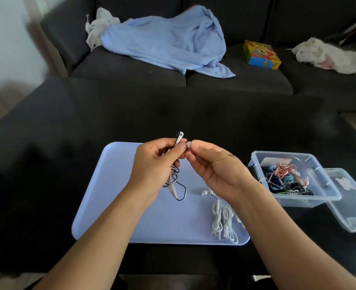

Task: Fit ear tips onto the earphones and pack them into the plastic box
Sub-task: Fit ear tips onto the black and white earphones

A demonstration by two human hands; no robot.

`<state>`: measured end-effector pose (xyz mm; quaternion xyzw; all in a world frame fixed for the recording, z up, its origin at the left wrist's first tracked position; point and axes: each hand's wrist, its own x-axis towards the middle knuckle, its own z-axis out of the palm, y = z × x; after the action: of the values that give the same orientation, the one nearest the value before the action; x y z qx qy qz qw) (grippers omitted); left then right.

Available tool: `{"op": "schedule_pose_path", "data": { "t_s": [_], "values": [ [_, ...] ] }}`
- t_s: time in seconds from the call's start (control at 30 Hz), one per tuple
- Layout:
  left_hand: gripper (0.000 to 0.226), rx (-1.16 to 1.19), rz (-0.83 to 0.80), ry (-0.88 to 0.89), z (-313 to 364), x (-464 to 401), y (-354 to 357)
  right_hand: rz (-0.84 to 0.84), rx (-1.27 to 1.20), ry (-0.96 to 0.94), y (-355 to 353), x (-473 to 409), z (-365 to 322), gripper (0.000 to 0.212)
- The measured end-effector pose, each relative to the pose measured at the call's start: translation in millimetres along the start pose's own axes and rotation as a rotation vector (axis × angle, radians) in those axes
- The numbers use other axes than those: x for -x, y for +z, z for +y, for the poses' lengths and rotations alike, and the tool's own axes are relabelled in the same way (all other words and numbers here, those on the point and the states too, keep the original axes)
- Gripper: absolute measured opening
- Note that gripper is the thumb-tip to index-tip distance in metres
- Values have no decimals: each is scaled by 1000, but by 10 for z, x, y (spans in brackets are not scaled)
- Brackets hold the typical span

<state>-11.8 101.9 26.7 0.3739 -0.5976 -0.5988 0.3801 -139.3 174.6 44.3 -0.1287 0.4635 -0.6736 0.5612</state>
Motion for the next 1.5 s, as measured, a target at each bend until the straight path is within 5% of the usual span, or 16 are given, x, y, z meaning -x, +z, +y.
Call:
{"op": "schedule_pose_path", "data": {
  "t_s": [0.17,0.4,0.53,0.73,0.93,1.5],
  "values": [
    [16,17,17,-10,21,18,15,7,91,-68,-34,2,16,12],
    [12,-14,-24,31,7,3,-26,-15,0,111,-66,-17,-53,9],
    [12,-51,-12,91,3,-2,-37,-68,86,-54,-79,-53,-2,31],
    [10,-166,-36,146,-32,14,-48,-10,338,-273,-162,-93,117,14],
    [11,-54,-115,-21,26,-91,-127,-104,689,-486,-157,-143,-12,17],
    [35,-66,-192,-82,20,-134,-208,-279,893,-503,-249,-184,-64,21]
  ]
}}
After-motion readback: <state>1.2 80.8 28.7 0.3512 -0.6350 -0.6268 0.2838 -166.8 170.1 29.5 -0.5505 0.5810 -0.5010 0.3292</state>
